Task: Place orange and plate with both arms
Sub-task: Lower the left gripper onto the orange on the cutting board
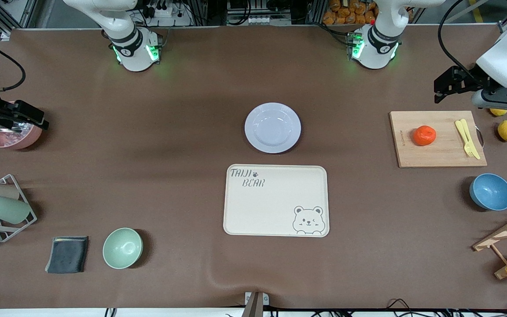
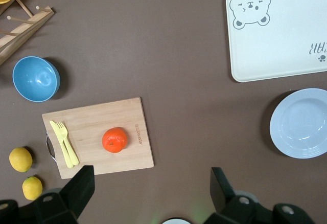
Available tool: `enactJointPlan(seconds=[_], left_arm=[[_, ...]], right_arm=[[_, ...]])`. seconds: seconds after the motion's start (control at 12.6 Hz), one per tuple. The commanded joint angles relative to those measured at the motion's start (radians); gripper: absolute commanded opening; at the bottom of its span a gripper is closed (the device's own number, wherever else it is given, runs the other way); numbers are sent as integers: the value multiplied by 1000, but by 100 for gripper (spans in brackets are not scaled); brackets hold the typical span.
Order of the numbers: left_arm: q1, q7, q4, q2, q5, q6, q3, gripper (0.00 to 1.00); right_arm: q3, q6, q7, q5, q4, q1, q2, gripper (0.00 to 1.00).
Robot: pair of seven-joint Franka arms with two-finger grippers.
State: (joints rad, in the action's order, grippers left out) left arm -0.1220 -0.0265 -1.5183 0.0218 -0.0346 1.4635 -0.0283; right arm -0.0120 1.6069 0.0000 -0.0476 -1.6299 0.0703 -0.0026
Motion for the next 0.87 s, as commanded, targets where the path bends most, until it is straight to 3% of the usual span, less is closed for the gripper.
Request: enactJointPlan(seconds=[0.0,0.55,0.79], left_arm=[[7,-24,15,13,5,-23,-1,100],[5,-15,18,-13,-33,-28,-7,100],[38,-18,-93,-2,-31,-63,-4,100]], right_arm=[[-9,-2,11,5,24,0,10,100],[-11,-2,11,12,28,3,10,100],[-11,-5,11,11,28,2,10,100]])
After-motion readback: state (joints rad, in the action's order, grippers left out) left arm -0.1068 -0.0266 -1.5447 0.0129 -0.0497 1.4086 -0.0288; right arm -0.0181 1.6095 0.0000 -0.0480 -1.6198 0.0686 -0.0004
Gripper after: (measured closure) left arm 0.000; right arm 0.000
